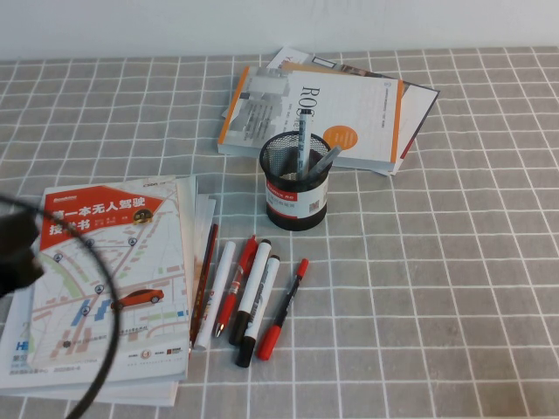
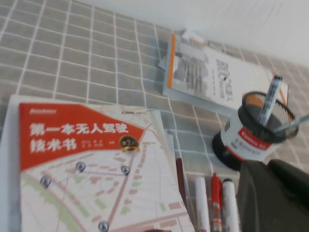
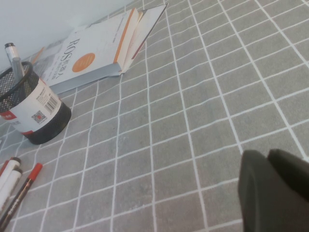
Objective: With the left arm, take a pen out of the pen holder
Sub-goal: 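Take a marker out of the pen holder and lay it on the table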
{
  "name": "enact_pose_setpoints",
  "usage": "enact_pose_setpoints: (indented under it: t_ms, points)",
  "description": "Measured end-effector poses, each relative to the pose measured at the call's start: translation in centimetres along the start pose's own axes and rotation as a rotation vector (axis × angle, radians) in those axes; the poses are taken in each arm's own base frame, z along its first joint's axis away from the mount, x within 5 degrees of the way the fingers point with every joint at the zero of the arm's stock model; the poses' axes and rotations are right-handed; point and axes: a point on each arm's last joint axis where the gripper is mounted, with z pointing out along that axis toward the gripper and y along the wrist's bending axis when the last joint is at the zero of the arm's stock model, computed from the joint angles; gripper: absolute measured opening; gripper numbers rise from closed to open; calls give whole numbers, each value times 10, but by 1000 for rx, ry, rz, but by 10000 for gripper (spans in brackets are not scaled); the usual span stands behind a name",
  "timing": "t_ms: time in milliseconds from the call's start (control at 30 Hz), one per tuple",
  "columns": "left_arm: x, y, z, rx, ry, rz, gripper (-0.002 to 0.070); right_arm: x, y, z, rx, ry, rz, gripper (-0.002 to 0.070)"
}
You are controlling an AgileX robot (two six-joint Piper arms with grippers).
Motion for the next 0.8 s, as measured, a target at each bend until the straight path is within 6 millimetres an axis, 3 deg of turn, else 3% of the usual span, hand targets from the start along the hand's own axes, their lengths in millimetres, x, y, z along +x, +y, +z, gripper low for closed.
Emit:
enact_pose_setpoints:
  t_ms: [167,300,400,533,800]
  points:
    - [-38,-12,37,143,142,166,-4,0,0,0,0,0,0,-13]
    - [-72,-27,69,244,151,311,-3,0,0,0,0,0,0,-13]
    - [-83,-42,93,309,146,444,-3,0,0,0,0,0,0,-13]
    - [-86,-60,134,353,125,550,-3,0,0,0,0,0,0,-13]
    - [-78,-62,210,356,147,346,22,0,0,0,0,0,0,-13]
